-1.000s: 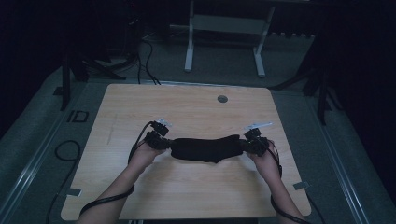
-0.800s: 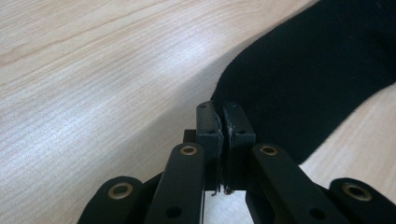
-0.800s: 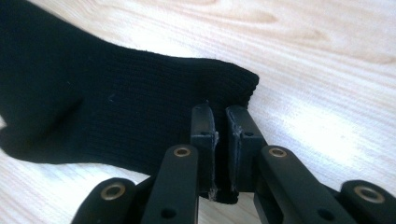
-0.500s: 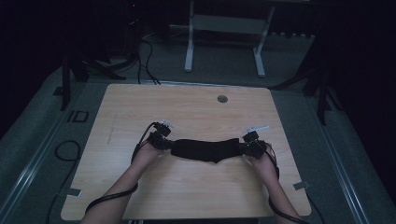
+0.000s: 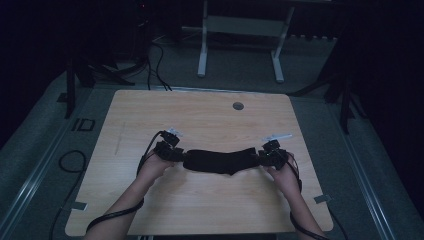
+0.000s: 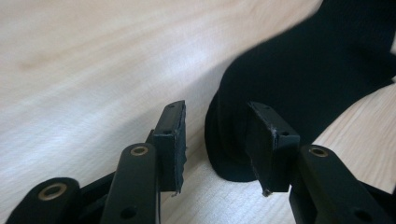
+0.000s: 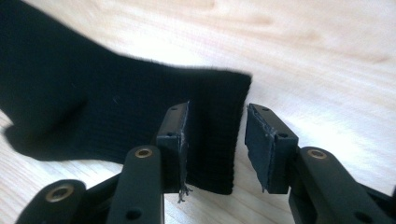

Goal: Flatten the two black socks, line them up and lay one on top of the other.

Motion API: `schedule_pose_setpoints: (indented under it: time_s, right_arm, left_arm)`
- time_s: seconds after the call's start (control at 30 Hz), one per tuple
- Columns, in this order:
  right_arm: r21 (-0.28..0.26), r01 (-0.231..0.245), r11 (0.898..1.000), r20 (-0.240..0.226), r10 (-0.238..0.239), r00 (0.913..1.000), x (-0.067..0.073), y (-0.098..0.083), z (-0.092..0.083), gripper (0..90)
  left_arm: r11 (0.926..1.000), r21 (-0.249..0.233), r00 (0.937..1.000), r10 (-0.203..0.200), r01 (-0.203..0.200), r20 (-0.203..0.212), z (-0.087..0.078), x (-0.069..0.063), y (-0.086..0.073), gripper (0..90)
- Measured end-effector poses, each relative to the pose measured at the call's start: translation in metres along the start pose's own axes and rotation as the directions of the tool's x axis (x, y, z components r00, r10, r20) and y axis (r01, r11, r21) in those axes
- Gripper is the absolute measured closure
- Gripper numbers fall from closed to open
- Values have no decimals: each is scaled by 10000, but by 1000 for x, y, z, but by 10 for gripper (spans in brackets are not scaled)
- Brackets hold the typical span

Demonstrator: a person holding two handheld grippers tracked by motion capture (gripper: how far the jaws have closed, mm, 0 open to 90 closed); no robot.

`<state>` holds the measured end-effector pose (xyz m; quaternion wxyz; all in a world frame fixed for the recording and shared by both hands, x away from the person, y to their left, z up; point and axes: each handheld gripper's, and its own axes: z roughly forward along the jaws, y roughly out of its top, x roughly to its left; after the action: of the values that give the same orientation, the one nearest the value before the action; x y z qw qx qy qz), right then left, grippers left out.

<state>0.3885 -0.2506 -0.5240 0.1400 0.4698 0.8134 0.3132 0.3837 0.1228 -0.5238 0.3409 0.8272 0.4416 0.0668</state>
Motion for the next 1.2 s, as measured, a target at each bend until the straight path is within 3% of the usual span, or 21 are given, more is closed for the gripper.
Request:
schedule_pose_setpoints:
  time_s: [0.03, 0.07, 0.17, 0.23, 0.33, 0.4, 0.5, 0.73, 0.8, 0.9, 0.97, 1.2]
  right_arm:
    - [-202, 63, 9998, 1, -63, 10000, 1, 1, -5, 632]
    - [-343, 170, 9993, 75, -167, 9998, 3, 3, -9, 719]
    - [-610, 379, 9974, 17, -379, 9993, 9, 7, -16, 875]
    - [-667, 521, 9964, -24, -524, 9986, 14, 9, -16, 896]
    - [-621, 527, 9967, -343, -549, 9979, 20, 9, -9, 898]
    - [-373, 691, 9969, -479, -708, 9963, 26, 7, -1, 898]
    - [-97, 917, 9957, -595, -921, 9940, 35, 3, 10, 898]
    - [369, 830, 9959, -532, -810, 9953, 30, -6, 27, 898]
    - [301, 709, 9970, -606, -689, 9958, 27, -8, 26, 898]
    - [259, 767, 9967, -517, -753, 9958, 26, -10, 25, 898]
    - [238, 753, 9969, -503, -740, 9960, 24, -11, 24, 898]
    - [232, 762, 9968, -483, -750, 9960, 27, -10, 24, 880]
  left_arm:
    - [9998, -180, 9999, 82, -84, -85, -5, -3, 1, 583]
    - [9991, -401, 9997, 141, -148, -189, -10, -6, 1, 589]
    - [9981, -595, 9997, 152, -164, -214, -16, -15, 4, 729]
    - [9971, -688, 9994, 326, -335, -134, -14, -22, 3, 820]
    - [9963, -615, 9981, 612, -604, 103, -2, -36, 1, 874]
    - [9966, -591, 9976, 593, -571, 355, 8, -44, 0, 875]
    - [9962, -324, 9960, 825, -814, 355, 23, -52, -1, 875]
    - [9979, -38, 9979, 646, -646, 58, 47, -42, -7, 874]
    - [9988, -206, 9990, 448, -447, 38, 46, -37, -9, 874]
    - [9983, -235, 9983, 523, -530, -262, 43, -32, -11, 875]
    - [9992, -280, 9994, 290, -295, -205, 42, -27, -11, 875]
    - [9991, -315, 9995, 290, -293, -97, 41, -28, -11, 841]
